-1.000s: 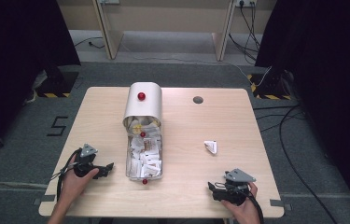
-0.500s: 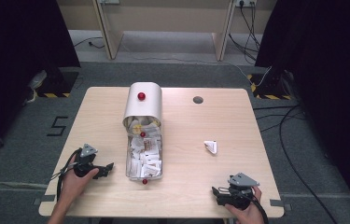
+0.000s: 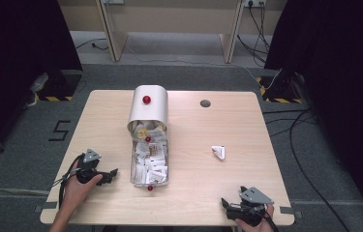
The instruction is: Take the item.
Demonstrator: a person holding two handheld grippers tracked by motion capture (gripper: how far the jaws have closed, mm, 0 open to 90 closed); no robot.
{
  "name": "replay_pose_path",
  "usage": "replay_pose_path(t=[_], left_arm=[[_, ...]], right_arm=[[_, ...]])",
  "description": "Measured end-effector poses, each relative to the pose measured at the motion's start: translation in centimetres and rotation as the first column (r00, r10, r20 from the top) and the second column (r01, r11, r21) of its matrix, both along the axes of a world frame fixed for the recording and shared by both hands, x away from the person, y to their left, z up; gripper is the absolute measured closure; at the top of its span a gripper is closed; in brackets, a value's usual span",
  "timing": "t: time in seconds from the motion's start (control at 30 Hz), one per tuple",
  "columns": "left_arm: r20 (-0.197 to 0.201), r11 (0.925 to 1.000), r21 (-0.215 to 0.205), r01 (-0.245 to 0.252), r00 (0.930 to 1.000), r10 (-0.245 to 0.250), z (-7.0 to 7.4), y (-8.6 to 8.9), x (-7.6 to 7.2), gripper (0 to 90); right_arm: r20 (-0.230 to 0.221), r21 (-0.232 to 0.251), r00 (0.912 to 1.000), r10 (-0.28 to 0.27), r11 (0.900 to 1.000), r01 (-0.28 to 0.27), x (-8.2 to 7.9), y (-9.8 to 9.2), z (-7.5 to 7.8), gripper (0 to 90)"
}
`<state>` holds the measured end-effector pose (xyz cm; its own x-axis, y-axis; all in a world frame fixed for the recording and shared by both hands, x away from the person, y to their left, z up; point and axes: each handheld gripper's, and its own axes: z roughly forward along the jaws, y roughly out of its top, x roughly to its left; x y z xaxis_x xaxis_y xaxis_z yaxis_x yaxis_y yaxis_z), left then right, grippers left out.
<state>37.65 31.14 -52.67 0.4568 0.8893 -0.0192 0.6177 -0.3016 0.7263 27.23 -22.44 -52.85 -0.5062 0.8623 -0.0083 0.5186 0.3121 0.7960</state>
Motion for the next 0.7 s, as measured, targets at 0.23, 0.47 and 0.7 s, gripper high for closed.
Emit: replay_pose_path(t=[0.23,0.47,0.7], left_arm=[[0.0,1.0,0.0,0.0,1.0,0.0,0.0,0.0,0.0,0.0],[0.0,1.0,0.0,0.0,1.0,0.0,0.0,0.0,0.0,0.0],[0.0,1.0,0.0,0.0,1.0,0.0,0.0,0.0,0.0,0.0]], right_arm=[[0.015,0.013,0.9999,-0.007,1.0,0.007,-0.48,0.0,-0.21,15.1],[0.022,0.017,0.9998,0.0,1.0,0.0,-0.46,-0.07,-0.28,14.9],[0.02,0.016,0.9998,0.003,1.0,-0.003,-0.43,-0.08,-0.27,14.8]])
